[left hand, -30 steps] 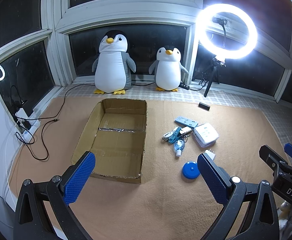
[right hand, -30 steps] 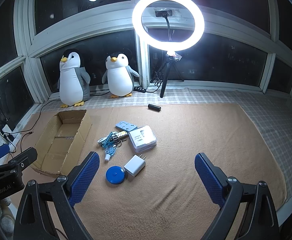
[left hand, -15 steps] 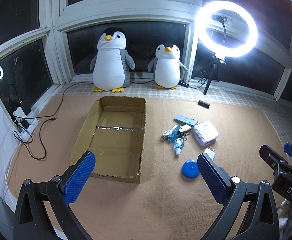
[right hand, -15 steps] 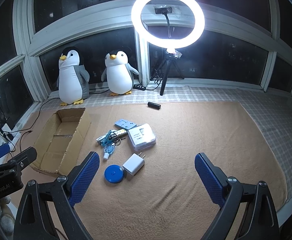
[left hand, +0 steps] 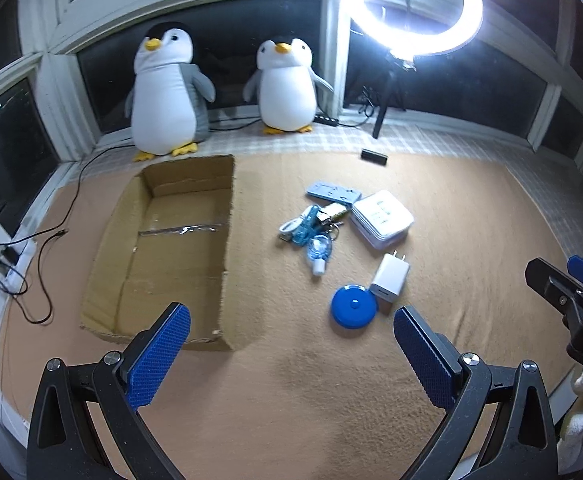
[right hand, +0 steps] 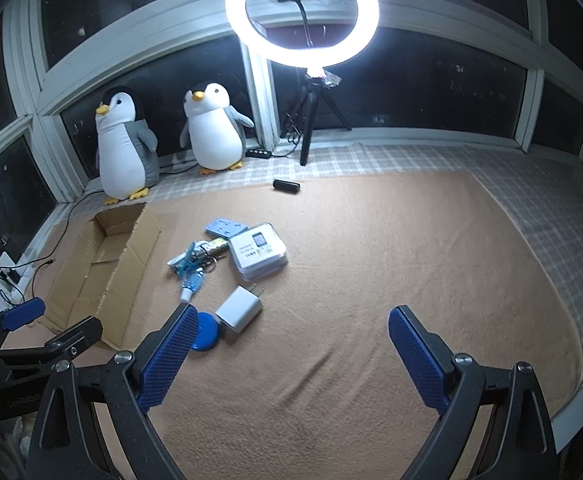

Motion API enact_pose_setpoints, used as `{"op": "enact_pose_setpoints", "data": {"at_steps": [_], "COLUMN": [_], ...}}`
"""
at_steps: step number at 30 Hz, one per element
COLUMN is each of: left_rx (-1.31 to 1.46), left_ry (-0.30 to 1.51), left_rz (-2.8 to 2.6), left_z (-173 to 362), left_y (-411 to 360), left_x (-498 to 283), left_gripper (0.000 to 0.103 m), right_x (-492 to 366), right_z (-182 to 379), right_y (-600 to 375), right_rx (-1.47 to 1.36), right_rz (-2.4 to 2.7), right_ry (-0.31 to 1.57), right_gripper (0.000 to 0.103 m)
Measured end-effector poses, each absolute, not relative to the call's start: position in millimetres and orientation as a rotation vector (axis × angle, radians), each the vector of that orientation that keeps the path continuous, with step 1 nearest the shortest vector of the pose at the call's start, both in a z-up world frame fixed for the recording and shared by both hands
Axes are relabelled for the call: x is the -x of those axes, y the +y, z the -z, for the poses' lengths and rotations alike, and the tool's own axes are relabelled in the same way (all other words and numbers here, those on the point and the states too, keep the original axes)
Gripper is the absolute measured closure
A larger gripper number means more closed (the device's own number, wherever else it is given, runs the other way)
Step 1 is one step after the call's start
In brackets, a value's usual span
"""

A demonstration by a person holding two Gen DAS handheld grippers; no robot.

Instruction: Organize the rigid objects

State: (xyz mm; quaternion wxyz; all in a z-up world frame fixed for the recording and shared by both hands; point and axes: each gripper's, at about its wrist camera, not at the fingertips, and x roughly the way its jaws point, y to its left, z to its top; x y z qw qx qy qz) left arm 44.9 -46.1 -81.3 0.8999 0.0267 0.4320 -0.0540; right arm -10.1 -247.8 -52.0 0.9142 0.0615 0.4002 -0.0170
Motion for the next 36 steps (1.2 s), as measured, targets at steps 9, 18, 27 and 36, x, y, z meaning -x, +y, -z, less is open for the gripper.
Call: {"op": "enact_pose_setpoints", "data": {"at_steps": [9,18,27,36], "left_rx": [-0.025,0.026,0.112,0.118], "left_ry": [0.911,0.983,1.101,1.149], "left_rz": [-0.011,-0.22,-0.246,-0.209], "left_z": [91,111,157,180], "left_y": [0,114,180,190], "left_x": [-63,-86,-110,-119], "left_gripper": [0.001,0.018,0.044,0.062], "right_x": [9,0,-29,-80], "right_z": [68,83,109,146], "right_y": [-266,-251,-219,-210], "right_rx": [-0.156,-0.168,-0.217,-0.318], "right_rz": [0.056,0.012,-0.093,-0.069], "right_ry": [0.879,0.919,1.022,1.154], "right_gripper": [0.009,0.009,0.022,0.025]}}
